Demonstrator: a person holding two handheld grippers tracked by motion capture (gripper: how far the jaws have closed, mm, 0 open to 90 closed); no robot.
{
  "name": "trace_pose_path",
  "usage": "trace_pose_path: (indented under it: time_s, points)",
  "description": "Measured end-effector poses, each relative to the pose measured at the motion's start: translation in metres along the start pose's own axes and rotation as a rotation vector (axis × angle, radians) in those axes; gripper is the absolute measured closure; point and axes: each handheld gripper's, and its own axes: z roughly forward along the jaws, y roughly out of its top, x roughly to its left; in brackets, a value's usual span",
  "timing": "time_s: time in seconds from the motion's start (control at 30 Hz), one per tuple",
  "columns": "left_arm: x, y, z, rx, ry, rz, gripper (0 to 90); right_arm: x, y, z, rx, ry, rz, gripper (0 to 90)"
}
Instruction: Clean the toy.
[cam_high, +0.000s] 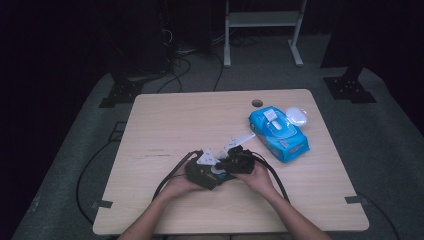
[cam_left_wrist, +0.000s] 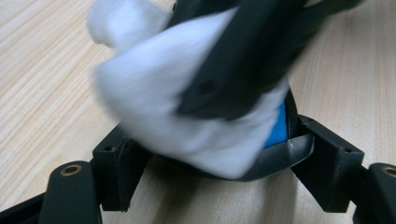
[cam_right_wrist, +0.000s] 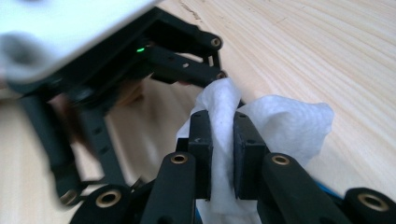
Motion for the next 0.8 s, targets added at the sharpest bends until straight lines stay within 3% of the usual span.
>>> trace_pose_path:
  time_s: [0.1, 0.2, 0.27, 0.3, 0.4, 0.47, 0.53, 0.63, 0.73, 0.8]
  points:
    - [0.000, -0.001, -0.001, -0.001, 0.004, -0.001, 23.8, -0.008, 0.001, 0.003, 0.016, -0.085, -0.020, 79.7]
    - [0.001, 0.000, 0.001, -0.003, 0.001, 0.008, 23.8, -0.021, -0.002, -0.002, 0.009, -0.038, 0.071, 79.6]
    - [0.000, 0.002, 0.001, 0.000, 0.003, 0.010, 23.8, -0.017, -0.001, 0.000, 0.009, -0.034, 0.067, 79.6]
    - [0.000, 0.001, 0.001, 0.005, 0.004, 0.007, 23.7, -0.009, 0.002, 0.007, 0.018, 0.003, 0.063, 79.6]
    - [0.001, 0.000, -0.001, 0.005, 0.005, 0.007, 23.5, -0.003, 0.005, 0.011, 0.025, -0.015, 0.025, 79.5]
    - [0.000, -0.001, -0.002, 0.003, 0.009, 0.005, 23.8, -0.007, 0.005, 0.010, 0.030, -0.004, 0.049, 79.5]
    - [0.000, -0.001, -0.001, 0.000, 0.010, 0.005, 23.8, -0.016, 0.003, 0.005, 0.028, -0.017, 0.060, 79.6]
    - [0.000, 0.000, 0.000, -0.001, 0.007, 0.007, 23.9, -0.024, 0.000, -0.007, 0.031, -0.103, 0.065, 79.6]
    - [0.000, 0.000, 0.000, 0.000, 0.007, 0.010, 23.8, -0.023, 0.000, -0.006, 0.033, -0.088, 0.074, 79.6]
    - [0.000, 0.000, 0.000, 0.001, 0.006, 0.005, 23.9, -0.017, 0.002, 0.001, 0.033, -0.035, 0.066, 79.5]
